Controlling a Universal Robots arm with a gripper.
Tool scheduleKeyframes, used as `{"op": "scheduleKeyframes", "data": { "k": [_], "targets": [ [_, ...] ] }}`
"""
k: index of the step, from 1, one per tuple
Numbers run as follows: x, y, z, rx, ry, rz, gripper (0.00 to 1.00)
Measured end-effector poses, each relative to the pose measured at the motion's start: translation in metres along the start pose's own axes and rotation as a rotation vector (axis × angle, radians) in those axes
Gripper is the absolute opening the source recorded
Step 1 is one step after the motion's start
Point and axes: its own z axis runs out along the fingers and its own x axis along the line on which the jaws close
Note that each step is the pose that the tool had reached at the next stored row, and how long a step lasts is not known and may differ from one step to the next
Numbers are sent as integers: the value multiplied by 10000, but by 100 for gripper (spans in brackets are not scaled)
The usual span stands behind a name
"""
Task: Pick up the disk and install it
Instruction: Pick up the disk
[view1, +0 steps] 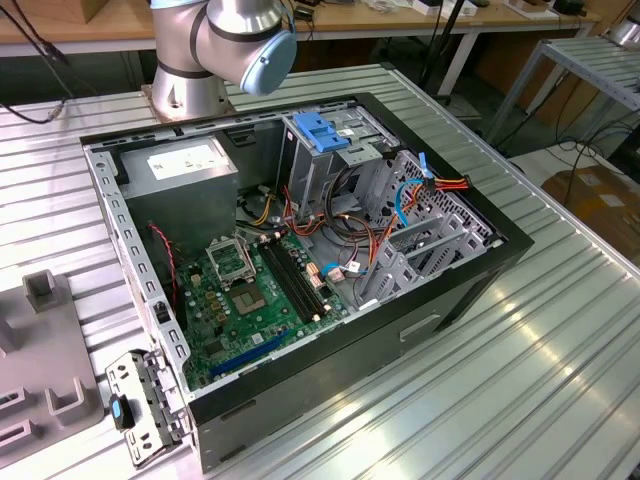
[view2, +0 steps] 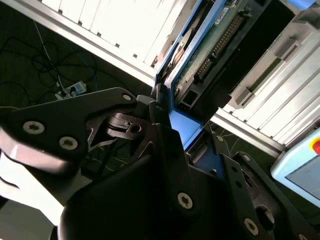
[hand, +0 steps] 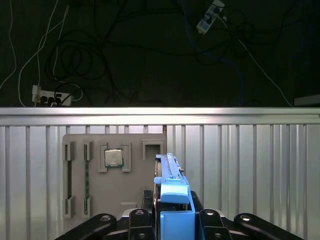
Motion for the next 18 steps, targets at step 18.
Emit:
{"op": "scheduleKeyframes", "data": {
  "k": [18],
  "targets": [
    [-20, 3, -375, -29, 201, 4, 37]
  ]
}}
